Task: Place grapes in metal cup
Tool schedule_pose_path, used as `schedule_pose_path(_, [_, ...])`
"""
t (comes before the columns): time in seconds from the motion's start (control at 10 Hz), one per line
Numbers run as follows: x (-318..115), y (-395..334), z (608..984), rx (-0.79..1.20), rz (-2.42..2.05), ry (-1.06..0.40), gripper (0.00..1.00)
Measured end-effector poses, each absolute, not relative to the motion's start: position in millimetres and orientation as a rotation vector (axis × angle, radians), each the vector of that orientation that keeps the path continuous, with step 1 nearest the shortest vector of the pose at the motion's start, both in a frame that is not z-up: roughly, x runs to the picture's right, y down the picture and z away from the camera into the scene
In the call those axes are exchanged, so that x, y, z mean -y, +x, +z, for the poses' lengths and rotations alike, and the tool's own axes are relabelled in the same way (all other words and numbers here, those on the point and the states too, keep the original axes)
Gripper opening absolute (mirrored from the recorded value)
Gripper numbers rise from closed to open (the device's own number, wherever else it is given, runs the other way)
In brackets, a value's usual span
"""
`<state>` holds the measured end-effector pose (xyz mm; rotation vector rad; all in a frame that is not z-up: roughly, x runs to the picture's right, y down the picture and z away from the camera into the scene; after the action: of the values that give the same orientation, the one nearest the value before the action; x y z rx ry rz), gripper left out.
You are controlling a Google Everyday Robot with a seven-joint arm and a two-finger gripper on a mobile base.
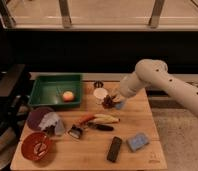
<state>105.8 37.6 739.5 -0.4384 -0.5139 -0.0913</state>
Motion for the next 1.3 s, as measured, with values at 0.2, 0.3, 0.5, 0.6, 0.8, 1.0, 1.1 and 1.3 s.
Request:
schedule_pose_path(0.2, [-38, 107, 739, 0.513, -0.091, -0.439, 0.00])
schedule_pose_path(0.3, [-39, 107, 740, 0.511, -0.093, -0.440, 0.00])
schedule_pose_path(0.5, [-36, 110, 742, 0.481, -0.078, -0.432, 0.00])
schedule_pose_path(0.6, [-31, 122, 744, 0.436, -0.054, -0.420, 0.00])
schedule_pose_path(0.8, [-17, 156, 744, 0.361, -0.025, -0.386, 0.00])
schedule_pose_path(1.0, [10, 208, 744, 0.270, 0.001, -0.327, 0.00])
schedule_pose_path(1.1, [22, 225, 744, 0.242, 0.002, -0.302, 0.00])
schedule_pose_path(1.3, [54, 252, 747, 0.190, -0.004, -0.233, 0.00])
